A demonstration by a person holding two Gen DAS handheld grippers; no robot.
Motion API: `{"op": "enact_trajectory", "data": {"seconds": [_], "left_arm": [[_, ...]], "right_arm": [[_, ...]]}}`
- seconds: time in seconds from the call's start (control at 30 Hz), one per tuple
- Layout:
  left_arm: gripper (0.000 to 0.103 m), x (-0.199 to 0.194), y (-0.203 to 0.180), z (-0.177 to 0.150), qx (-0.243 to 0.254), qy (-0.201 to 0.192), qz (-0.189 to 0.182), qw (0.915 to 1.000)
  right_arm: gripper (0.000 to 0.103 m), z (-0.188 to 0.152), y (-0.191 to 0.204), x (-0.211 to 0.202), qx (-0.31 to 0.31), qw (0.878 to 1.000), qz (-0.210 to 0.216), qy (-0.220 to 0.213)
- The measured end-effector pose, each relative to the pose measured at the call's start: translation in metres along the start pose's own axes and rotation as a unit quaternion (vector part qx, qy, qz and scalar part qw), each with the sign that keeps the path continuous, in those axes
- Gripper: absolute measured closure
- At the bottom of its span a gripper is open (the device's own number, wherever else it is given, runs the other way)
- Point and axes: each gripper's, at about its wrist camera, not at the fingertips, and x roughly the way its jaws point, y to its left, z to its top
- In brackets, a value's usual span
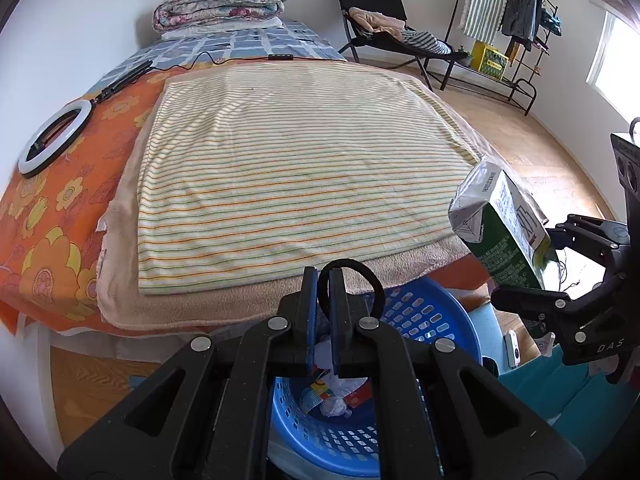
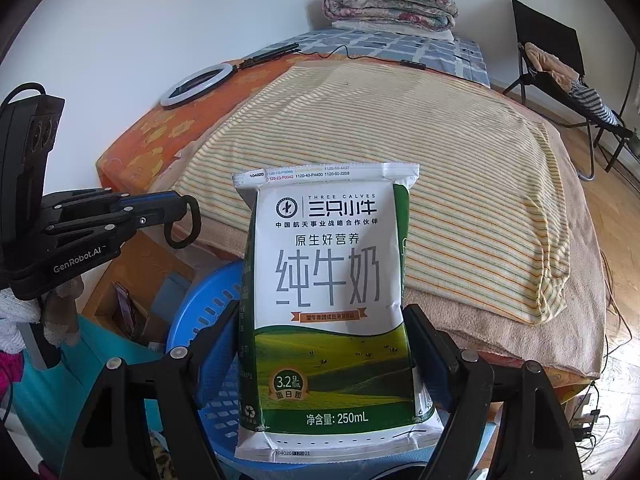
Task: Collect trash
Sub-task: 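Carry the hair tie and milk carton over the blue basket with both tools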
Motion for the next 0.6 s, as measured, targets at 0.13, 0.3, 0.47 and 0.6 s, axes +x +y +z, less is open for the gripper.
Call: {"op": "enact_trajectory", "data": {"seconds": [0.13,0.3,0.47,0.6], "left_arm": [[0.099,0.001,-0.002,-0.011,-0.001,0.008,-0.004,1.0],[0.099,0.006,-0.007,-0.025,0.005,0.023,-0.009,0.9997],[0.099,0.014,-0.014,-0.038,0.017,0.041,-0.011,0.999],[0.099,0.018,-0.019,-0.047,0.024,0.051,-0.013,0.9984]], "right_arm": [[0.022,-0.011,0.003,-0.002,0.0,1.0,0.004,0.006],[0.022,-0.026,0.009,0.001,0.0,1.0,0.01,0.018],[0.022,-0.041,0.015,0.007,-0.004,0.999,0.02,0.038],[0.022,-0.051,0.018,0.016,-0.005,0.998,0.026,0.056]]}}
